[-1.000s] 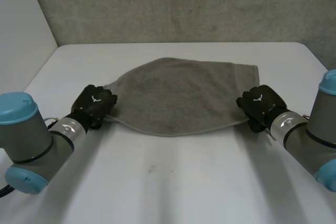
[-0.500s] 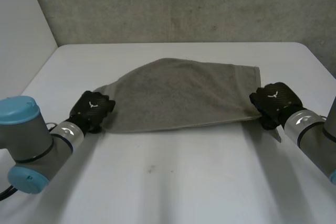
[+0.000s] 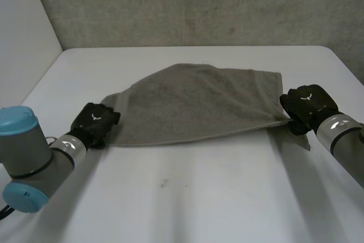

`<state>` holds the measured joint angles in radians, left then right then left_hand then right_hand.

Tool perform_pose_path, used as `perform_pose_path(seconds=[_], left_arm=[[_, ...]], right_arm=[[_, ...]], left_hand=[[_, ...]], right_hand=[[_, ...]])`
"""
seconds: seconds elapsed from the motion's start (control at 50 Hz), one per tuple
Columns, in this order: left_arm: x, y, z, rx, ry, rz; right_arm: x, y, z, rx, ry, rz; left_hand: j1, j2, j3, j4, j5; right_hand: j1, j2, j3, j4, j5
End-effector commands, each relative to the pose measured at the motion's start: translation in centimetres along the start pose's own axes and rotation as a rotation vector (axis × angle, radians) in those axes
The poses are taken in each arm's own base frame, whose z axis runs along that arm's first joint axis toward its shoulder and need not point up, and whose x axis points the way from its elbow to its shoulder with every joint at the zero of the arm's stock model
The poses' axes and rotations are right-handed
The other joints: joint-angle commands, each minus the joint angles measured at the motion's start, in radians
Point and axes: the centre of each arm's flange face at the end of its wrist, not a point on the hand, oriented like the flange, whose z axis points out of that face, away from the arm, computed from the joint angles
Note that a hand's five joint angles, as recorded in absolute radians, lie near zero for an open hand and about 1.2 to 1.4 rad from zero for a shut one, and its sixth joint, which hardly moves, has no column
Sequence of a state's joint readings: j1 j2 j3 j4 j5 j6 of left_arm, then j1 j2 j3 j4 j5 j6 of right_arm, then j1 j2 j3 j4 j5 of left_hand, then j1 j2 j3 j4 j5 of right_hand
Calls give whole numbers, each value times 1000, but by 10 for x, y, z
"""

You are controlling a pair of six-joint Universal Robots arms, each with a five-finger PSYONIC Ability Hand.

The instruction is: Fold the towel.

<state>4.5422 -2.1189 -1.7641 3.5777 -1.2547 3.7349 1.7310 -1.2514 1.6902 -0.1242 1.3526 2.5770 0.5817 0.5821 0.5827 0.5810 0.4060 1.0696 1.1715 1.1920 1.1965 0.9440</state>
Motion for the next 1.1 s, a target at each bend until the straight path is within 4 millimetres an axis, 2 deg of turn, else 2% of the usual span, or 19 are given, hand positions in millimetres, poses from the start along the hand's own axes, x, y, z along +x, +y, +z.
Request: perform_pose_path(seconds=[0.02,0.1,0.28,0.6,0.66,0.7,0.72,0.76,0.78,0.8,0.9,0.94,1.02,1.1], left_arm=[[3,3,-4,-37,23,-16],[0,2,-7,-62,31,-27],[-7,3,-3,-72,21,-33],[-17,9,22,-53,-1,-26],[-19,9,26,-46,-4,-23],[-22,8,31,-36,-11,-19],[-22,8,31,-36,-11,-19],[-25,6,35,-26,-18,-15],[-25,6,35,-26,-18,-15],[-25,5,35,-22,-19,-13],[-28,-5,31,-2,-33,-3],[-34,-20,24,30,-52,6],[-36,-35,12,60,-64,16],[-39,-43,6,75,-76,18]], right_arm=[[-1,2,2,-6,-4,0],[-2,4,4,-10,-7,1],[-4,6,5,-16,-14,-1],[-6,9,6,-26,-21,-6],[-6,9,6,-26,-21,-8],[-7,11,7,-34,-26,-6],[-7,11,7,-34,-26,-6],[-7,12,7,-34,-26,-7],[-7,12,7,-34,-26,-7],[-7,12,7,-34,-26,-6],[-4,10,7,-30,-16,-6],[-2,8,6,-25,-11,-7],[1,3,6,-11,1,-2],[2,0,5,-2,7,-3]], left_hand=[[11,10,10,11,12],[-45,-45,-46,-44,-44],[-25,-25,-26,-24,-24],[63,63,62,64,65],[119,119,118,120,120],[279,279,278,280,281],[281,280,280,281,282],[678,677,677,678,679],[680,680,679,681,681],[813,813,812,814,814],[815,814,814,815,816],[815,814,814,815,816],[815,814,814,815,816],[815,814,814,815,816]], right_hand=[[327,225,204,200,278],[327,225,204,200,278],[327,225,204,200,278],[327,225,204,200,278],[327,225,204,200,278],[327,225,204,200,278],[327,225,204,200,278],[327,225,204,200,278],[327,225,204,200,278],[327,225,204,200,278],[327,225,204,200,278],[327,225,204,200,278],[327,225,204,200,278],[327,225,204,200,278]])
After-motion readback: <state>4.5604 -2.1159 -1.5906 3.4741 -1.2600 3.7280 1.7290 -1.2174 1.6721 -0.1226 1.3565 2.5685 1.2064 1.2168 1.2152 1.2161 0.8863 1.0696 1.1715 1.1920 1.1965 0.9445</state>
